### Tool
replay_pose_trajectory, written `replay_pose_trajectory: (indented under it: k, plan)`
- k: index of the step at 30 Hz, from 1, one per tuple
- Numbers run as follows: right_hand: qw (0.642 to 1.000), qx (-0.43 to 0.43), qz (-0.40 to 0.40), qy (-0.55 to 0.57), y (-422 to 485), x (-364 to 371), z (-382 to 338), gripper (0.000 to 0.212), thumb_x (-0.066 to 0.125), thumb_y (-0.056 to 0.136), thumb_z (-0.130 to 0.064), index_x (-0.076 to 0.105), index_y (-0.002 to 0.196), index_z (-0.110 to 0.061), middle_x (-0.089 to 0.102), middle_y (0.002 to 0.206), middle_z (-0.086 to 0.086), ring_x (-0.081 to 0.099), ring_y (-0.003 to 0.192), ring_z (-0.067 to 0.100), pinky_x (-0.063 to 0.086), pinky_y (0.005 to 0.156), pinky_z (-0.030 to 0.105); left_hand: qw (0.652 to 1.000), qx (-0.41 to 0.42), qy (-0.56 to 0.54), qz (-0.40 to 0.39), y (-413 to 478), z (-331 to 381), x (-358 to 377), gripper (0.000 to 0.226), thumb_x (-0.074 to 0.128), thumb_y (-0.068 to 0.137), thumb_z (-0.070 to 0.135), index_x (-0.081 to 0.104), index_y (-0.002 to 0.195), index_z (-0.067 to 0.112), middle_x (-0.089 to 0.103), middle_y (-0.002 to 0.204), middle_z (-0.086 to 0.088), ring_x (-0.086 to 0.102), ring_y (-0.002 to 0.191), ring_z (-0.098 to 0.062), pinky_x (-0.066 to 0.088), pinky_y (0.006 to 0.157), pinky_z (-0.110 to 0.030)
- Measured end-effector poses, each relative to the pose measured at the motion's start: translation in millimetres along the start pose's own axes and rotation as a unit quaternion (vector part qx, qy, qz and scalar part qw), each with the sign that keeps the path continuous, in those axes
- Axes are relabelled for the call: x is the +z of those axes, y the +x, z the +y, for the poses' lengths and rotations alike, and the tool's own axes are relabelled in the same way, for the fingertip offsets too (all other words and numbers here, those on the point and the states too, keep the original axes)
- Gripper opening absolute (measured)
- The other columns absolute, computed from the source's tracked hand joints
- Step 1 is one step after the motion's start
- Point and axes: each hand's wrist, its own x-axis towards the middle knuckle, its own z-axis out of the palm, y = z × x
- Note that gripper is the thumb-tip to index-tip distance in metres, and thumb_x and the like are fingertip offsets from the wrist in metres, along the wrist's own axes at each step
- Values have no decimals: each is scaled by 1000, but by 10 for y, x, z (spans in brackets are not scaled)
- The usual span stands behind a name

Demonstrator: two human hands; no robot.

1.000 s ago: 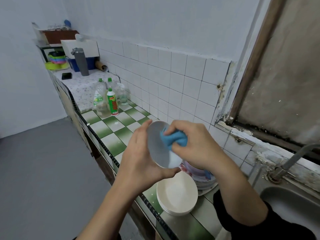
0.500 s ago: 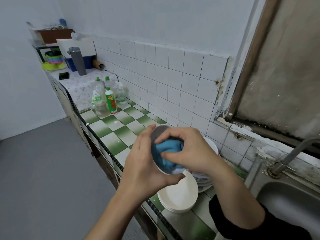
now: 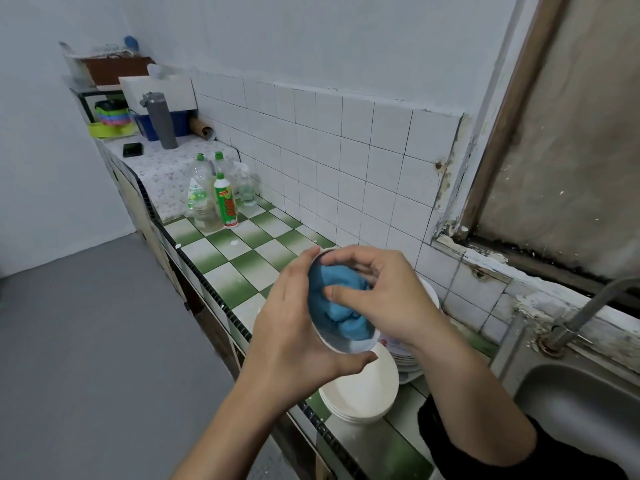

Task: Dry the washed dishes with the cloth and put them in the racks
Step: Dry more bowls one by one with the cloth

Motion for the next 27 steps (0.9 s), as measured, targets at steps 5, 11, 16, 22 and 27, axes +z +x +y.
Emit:
replay_pose_trajectory:
  k: [5, 11, 16, 22, 27]
  plan:
    - [992, 9, -105, 74, -54, 8, -46, 34, 76, 72, -2, 74, 90, -30, 75, 94, -2, 69, 93, 12, 55, 89, 32, 1000, -9, -5, -2, 15, 25, -82, 120, 77, 38, 60, 28, 144, 30, 44, 128, 27, 42, 116, 14, 31, 88, 3]
    - [988, -62, 90, -110, -151, 111, -30, 40, 72, 79, -2, 67, 91, -40, 71, 98, -18, 65, 97, 4, 51, 92, 26, 999, 27, -5, 18, -27, 51, -51, 113, 80, 44, 56, 34, 142, 21, 44, 135, 23, 44, 123, 7, 31, 96, -1]
    - [992, -35, -62, 102, -172, 157, -39, 35, 66, 77, -2, 67, 102, -25, 72, 99, -5, 68, 96, 12, 54, 88, 29, 999, -10, -28, 23, -20, 59, -113, 117, 78, 39, 56, 32, 143, 27, 52, 122, 19, 50, 112, 9, 36, 86, 0]
    - [958, -13, -222, 181, -54, -178, -140, 32, 62, 72, 5, 70, 96, -14, 71, 89, 1, 66, 82, 14, 54, 73, 25, 997, -33, -62, -29, 3, 84, -160, 121, 84, 35, 60, 27, 140, 39, 58, 124, 10, 59, 111, -5, 51, 91, -25]
    - [961, -38, -176, 212, -13, -410, -241, 33, 66, 66, 4, 76, 89, -18, 73, 88, 1, 67, 81, 13, 54, 72, 24, 998, -35, -45, -27, 54, 15, -184, 121, 84, 36, 64, 33, 140, 29, 52, 132, 14, 53, 121, -10, 49, 96, -34]
